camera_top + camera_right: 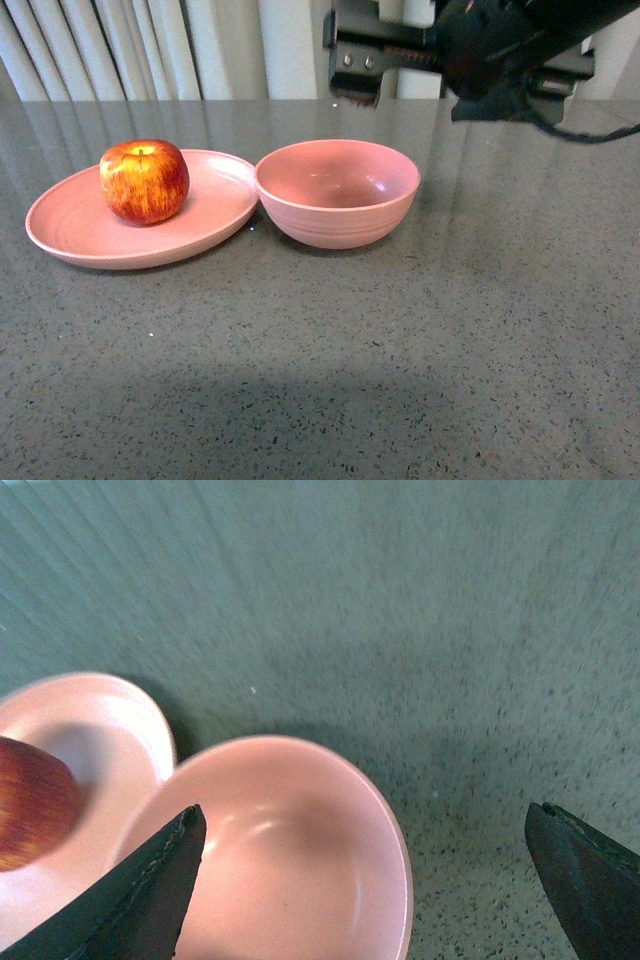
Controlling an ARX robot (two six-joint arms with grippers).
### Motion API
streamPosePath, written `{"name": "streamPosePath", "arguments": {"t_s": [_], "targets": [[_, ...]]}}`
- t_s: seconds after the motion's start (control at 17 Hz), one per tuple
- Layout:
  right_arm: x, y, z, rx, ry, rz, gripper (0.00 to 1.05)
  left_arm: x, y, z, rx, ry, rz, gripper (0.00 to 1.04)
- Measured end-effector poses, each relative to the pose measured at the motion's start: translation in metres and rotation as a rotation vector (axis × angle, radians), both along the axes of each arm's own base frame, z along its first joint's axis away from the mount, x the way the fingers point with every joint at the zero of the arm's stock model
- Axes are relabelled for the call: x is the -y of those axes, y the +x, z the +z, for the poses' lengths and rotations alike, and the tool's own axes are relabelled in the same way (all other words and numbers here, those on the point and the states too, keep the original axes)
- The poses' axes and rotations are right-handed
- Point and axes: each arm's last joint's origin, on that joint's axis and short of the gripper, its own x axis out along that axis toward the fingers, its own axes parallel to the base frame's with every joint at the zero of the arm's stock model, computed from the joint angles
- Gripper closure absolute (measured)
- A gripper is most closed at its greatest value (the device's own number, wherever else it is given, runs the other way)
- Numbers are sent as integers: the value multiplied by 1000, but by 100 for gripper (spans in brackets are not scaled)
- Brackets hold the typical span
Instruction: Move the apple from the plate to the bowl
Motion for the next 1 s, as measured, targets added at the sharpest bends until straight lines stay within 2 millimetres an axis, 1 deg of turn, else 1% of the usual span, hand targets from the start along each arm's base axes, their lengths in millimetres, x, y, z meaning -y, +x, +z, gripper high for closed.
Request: {"name": "streamPosePath", "arguments": {"t_s": [0.06, 0.12, 0.23, 0.29, 0.41, 0.53, 0.59, 0.7, 0.76, 0.88, 0.94, 1.0], "targets": [[4, -9, 13, 57, 26, 0, 7, 0, 0, 0, 0, 0, 0, 7], [12, -27, 28, 134, 53, 3, 7, 0, 0, 0, 0, 0, 0, 7], [16, -36, 34, 168, 62, 6, 7, 0, 0, 0, 0, 0, 0, 7], [22, -48, 41, 219, 71, 8, 7, 0, 0, 0, 0, 0, 0, 7], [37, -86, 55, 337, 76, 3, 7, 0, 0, 0, 0, 0, 0, 7], [45, -106, 59, 394, 68, -7, 7, 0, 0, 0, 0, 0, 0, 7], [54, -131, 61, 441, 56, -8, 7, 0, 0, 0, 0, 0, 0, 7], [75, -176, 51, 488, 31, -22, 7, 0, 0, 0, 0, 0, 0, 7], [82, -192, 43, 485, 23, -32, 7, 0, 0, 0, 0, 0, 0, 7], [95, -218, 29, 471, 14, -45, 7, 0, 0, 0, 0, 0, 0, 7], [101, -229, 24, 540, -3, -130, 14, 0, 0, 0, 0, 0, 0, 7], [115, -240, 12, 563, -71, -228, 26, 0, 0, 0, 0, 0, 0, 7]]}}
